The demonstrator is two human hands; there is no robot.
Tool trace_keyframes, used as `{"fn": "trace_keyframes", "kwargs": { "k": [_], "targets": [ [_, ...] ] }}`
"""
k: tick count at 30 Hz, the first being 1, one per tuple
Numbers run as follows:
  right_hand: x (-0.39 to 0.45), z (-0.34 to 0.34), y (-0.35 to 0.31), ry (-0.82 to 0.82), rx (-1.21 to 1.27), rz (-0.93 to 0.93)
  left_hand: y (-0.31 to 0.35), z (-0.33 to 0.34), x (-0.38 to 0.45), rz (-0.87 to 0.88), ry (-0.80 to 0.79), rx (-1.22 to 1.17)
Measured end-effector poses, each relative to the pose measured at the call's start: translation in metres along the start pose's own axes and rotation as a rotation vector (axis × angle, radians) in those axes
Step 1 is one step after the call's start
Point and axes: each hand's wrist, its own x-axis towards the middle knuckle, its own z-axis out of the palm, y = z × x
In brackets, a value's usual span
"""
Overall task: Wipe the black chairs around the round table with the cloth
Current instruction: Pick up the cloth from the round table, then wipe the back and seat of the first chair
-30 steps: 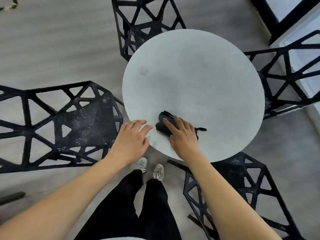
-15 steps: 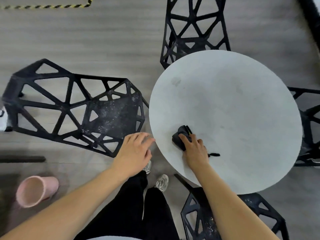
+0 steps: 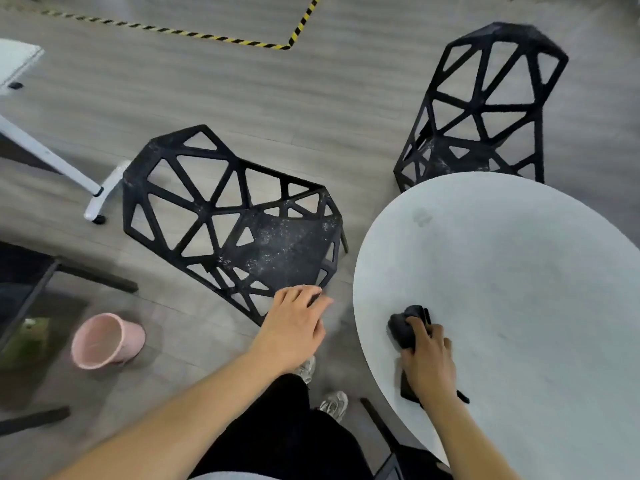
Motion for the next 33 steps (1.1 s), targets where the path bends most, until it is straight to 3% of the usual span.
{"fn": "trace_keyframes", "kwargs": {
  "k": [5, 15, 24, 33],
  "targets": [
    [0.022, -0.014, -0.045, 0.089, 0.102, -0.199, -0.021, -0.005, -0.004, -0.119, 0.017, -0.008],
    [0.068, -0.043, -0.214, 0.131, 0.188, -0.572, -0.119, -0.040, -0.021, -0.398, 0.103, -0.076],
    [0.132, -0.016, -0.309, 0.139, 0.045, -0.671, -0.212, -0.012, -0.014, -0.617, 0.153, -0.128],
    [0.276, 0.037, -0.357, 0.026, -0.215, -0.711, -0.256, 0.077, 0.022, -0.941, -0.003, -0.275]
  ]
}}
